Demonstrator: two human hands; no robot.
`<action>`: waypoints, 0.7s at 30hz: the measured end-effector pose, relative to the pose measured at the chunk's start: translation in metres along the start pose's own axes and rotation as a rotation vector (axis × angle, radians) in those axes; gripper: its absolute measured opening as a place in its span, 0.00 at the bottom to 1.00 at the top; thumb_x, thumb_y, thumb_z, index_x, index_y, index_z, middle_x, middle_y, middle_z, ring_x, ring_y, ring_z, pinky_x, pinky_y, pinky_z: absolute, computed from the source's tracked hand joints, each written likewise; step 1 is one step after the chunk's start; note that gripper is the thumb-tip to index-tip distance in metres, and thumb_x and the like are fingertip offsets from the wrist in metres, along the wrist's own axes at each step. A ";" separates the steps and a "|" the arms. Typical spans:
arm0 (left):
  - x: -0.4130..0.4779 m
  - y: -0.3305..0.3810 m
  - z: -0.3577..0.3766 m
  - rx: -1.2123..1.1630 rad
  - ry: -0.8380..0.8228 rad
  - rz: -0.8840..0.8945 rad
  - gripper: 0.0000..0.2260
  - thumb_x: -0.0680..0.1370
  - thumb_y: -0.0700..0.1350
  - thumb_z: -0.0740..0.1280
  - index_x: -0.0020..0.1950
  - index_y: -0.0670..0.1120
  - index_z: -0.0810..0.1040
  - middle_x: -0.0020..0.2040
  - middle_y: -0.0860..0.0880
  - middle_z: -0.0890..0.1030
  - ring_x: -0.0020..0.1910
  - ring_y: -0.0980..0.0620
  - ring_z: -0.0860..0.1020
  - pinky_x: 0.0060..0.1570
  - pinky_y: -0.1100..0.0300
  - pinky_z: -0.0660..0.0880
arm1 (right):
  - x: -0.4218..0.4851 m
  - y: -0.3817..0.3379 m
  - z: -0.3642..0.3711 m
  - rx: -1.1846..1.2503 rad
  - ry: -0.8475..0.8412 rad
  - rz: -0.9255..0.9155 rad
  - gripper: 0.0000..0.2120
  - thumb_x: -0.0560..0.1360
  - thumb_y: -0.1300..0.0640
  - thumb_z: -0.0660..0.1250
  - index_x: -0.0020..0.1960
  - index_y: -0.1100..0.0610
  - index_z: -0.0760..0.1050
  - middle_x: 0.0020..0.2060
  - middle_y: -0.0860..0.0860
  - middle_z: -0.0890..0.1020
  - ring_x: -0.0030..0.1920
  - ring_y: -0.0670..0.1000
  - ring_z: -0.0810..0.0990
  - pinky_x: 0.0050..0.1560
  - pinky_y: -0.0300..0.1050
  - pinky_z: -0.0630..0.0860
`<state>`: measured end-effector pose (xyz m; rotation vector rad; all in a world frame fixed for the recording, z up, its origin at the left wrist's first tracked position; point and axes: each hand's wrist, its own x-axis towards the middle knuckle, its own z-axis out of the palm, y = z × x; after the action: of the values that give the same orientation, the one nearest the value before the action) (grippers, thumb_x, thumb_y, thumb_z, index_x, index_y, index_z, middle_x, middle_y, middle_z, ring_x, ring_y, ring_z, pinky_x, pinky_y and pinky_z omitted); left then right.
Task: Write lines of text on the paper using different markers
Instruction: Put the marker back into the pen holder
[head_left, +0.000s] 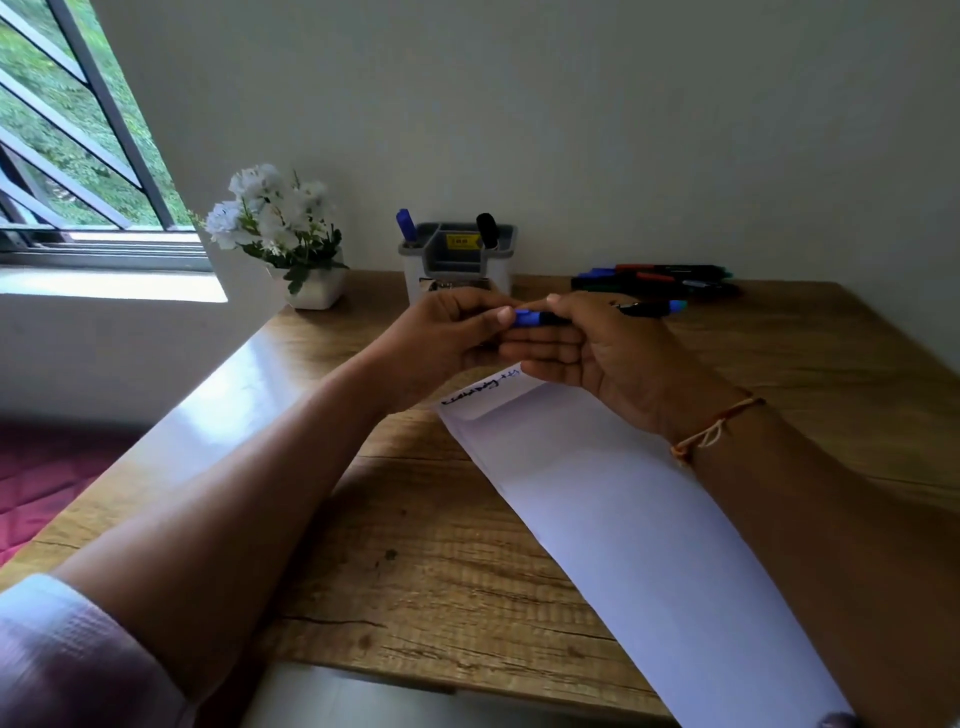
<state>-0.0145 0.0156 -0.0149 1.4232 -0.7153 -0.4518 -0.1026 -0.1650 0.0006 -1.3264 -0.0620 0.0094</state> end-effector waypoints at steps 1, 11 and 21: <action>0.001 0.000 -0.001 -0.007 0.016 0.005 0.13 0.76 0.48 0.70 0.57 0.44 0.83 0.55 0.41 0.84 0.55 0.45 0.82 0.55 0.54 0.80 | 0.000 -0.001 -0.001 -0.010 0.007 0.001 0.14 0.84 0.54 0.57 0.58 0.60 0.79 0.48 0.60 0.87 0.50 0.56 0.87 0.41 0.43 0.84; 0.008 0.000 -0.013 -0.182 0.287 -0.014 0.05 0.81 0.43 0.66 0.53 0.45 0.80 0.50 0.44 0.84 0.52 0.49 0.83 0.50 0.58 0.79 | 0.009 0.009 -0.017 -0.527 0.203 -0.140 0.04 0.80 0.57 0.67 0.52 0.54 0.80 0.42 0.53 0.87 0.43 0.48 0.87 0.38 0.39 0.83; -0.002 0.005 -0.007 0.796 0.014 -0.030 0.07 0.78 0.42 0.67 0.52 0.53 0.81 0.45 0.55 0.79 0.40 0.59 0.76 0.42 0.64 0.73 | 0.016 0.025 -0.018 -0.631 0.284 -0.071 0.06 0.79 0.57 0.68 0.55 0.55 0.80 0.42 0.53 0.86 0.41 0.47 0.87 0.41 0.39 0.84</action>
<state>-0.0119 0.0224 -0.0101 2.1782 -0.9133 -0.1728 -0.0848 -0.1754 -0.0272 -1.9414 0.1416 -0.2787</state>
